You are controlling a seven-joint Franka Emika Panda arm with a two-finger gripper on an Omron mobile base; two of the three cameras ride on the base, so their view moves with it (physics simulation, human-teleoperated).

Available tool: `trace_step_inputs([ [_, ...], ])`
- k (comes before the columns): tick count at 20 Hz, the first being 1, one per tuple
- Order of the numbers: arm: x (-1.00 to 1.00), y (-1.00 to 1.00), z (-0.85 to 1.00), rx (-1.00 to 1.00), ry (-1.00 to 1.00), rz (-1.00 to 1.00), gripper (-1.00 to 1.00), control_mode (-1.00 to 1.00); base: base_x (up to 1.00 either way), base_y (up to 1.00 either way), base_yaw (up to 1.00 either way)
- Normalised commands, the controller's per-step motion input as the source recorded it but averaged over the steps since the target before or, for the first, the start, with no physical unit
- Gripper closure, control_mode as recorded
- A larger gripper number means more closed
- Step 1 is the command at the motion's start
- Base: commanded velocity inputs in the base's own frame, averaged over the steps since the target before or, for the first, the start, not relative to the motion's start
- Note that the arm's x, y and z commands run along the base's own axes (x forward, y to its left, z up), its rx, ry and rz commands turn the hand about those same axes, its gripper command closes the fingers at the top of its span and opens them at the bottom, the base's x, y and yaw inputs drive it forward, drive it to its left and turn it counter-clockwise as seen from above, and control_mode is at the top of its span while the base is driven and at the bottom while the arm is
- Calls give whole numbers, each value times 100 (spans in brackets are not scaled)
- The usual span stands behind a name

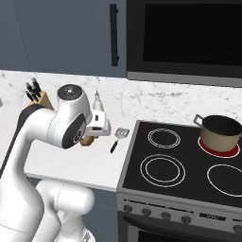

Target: Put the lemon and mushroom in the pot. Retrieve the spatula and lightly stir the vegetables in the pot.

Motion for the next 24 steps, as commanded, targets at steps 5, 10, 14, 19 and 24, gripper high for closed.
trace_step_inputs([
  [5, 0, 0, 0, 0, 0, 0, 100, 100, 0, 0, 0],
  [10, 0, 0, 0, 0, 0, 0, 100, 100, -47, -35, 0],
  [14, 0, 0, 0, 0, 0, 0, 100, 100, -58, -35, 0],
  [19, 0, 0, 0, 0, 0, 0, 100, 100, 33, -20, -1],
  [24, 0, 0, 0, 0, 0, 0, 100, 100, 46, -64, 0],
])
